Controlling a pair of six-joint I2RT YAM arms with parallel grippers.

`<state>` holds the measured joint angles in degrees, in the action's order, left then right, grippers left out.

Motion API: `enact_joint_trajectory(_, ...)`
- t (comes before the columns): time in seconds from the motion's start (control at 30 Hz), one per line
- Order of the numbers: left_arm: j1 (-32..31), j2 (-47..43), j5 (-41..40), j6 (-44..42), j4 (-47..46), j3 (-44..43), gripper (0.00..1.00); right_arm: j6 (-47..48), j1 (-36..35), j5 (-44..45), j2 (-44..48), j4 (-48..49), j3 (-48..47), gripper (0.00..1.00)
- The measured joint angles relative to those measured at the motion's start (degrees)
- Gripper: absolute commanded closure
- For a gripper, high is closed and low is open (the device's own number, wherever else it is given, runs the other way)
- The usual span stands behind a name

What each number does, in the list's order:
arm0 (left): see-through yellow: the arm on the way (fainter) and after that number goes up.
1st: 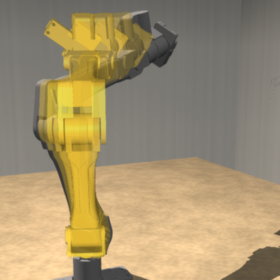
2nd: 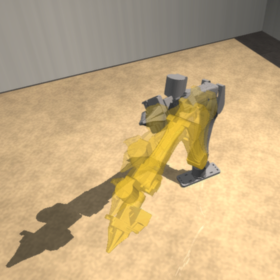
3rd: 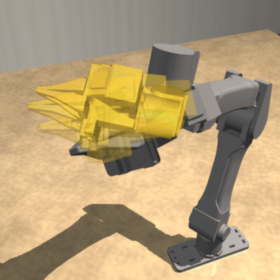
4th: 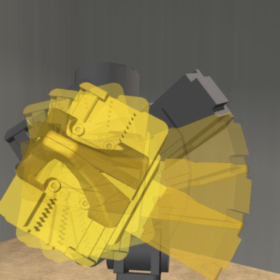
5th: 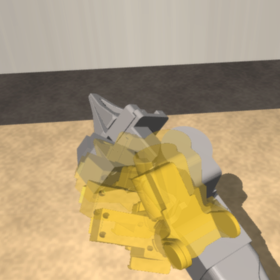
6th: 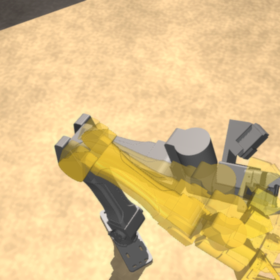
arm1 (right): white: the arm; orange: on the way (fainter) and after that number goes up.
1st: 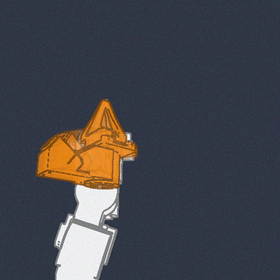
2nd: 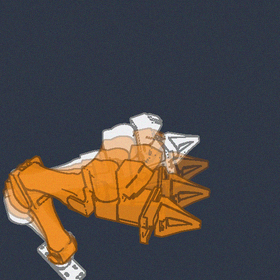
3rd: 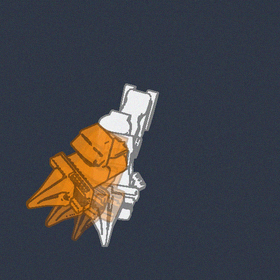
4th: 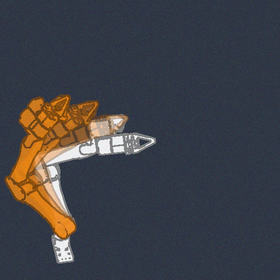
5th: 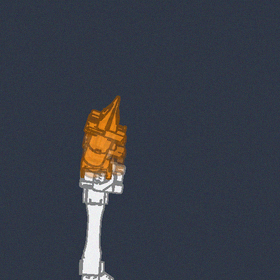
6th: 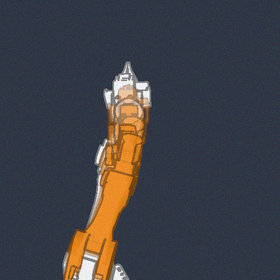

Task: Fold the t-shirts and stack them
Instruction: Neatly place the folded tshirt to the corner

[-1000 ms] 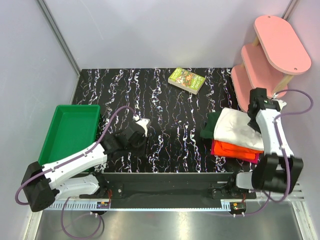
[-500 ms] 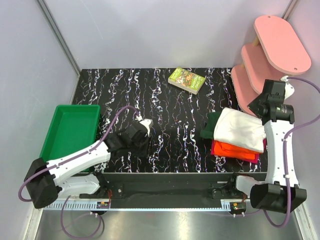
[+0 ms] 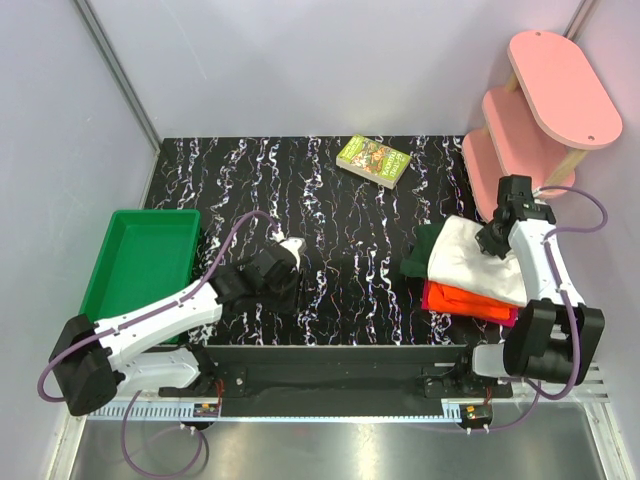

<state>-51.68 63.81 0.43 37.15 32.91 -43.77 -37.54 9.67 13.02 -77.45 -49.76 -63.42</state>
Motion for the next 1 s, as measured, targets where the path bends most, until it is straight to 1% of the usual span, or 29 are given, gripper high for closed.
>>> enact_joint_trajectory(0.3, -0.02, -0.35, -1.42, 0.28, 1.22, -1.09, 0.66, -5.81, 0.11, -0.02, -2.21, -0.87, 4.79, 1.00)
enact_joint_trajectory(0.37, -0.02, -1.14, -2.05, 0.35, 1.60, -1.11, 0.66, -6.01, 0.11, -0.07, -1.86, -0.28, 5.64, 0.98)
enact_joint_trajectory(0.4, -0.02, -1.40, -2.23, 0.37, 1.68, -1.14, 0.66, -5.64, 0.11, -0.24, -1.31, 0.37, 6.01, 0.94)
enact_joint_trajectory(0.43, -0.02, -1.75, -2.47, 0.37, 1.73, -1.14, 0.65, -5.16, 0.09, -0.42, -0.48, 0.74, 6.32, 0.82)
enact_joint_trajectory(0.53, -0.02, -3.06, -3.08, 0.44, 1.79, -1.14, 0.63, -2.21, -0.68, -0.44, 4.92, 2.73, 7.39, 0.53)
enact_joint_trajectory(0.57, -0.04, -3.58, -3.34, 0.48, 1.77, -1.14, 0.62, -0.52, -1.27, -0.42, 8.13, 3.80, 7.39, 0.34)
enact_joint_trajectory(0.67, -0.04, -5.77, -4.35, 0.87, 1.75, -1.11, 0.60, 2.60, -2.19, -0.79, 14.95, 5.77, 4.79, 0.09)
enact_joint_trajectory(0.73, -0.07, -6.97, -5.31, 1.14, 1.79, -1.07, 0.59, 4.66, -2.99, -1.36, 17.90, 7.61, 1.33, 0.00)
enact_joint_trajectory(0.83, -0.07, -8.39, -7.65, 1.92, 1.97, -0.68, 0.57, 7.32, -6.80, -1.70, 20.52, 10.60, -2.29, 0.00)
enact_joint_trajectory(0.93, -0.07, -8.46, -10.60, 2.67, 3.72, -0.52, 0.57, 8.85, -15.93, -0.76, 21.92, 12.20, -2.82, 0.00)
enact_joint_trajectory(1.0, -0.07, -7.61, -12.41, 3.21, 5.01, -0.52, 0.57, 9.11, -25.20, 2.27, 21.64, 12.57, -2.08, 0.00)
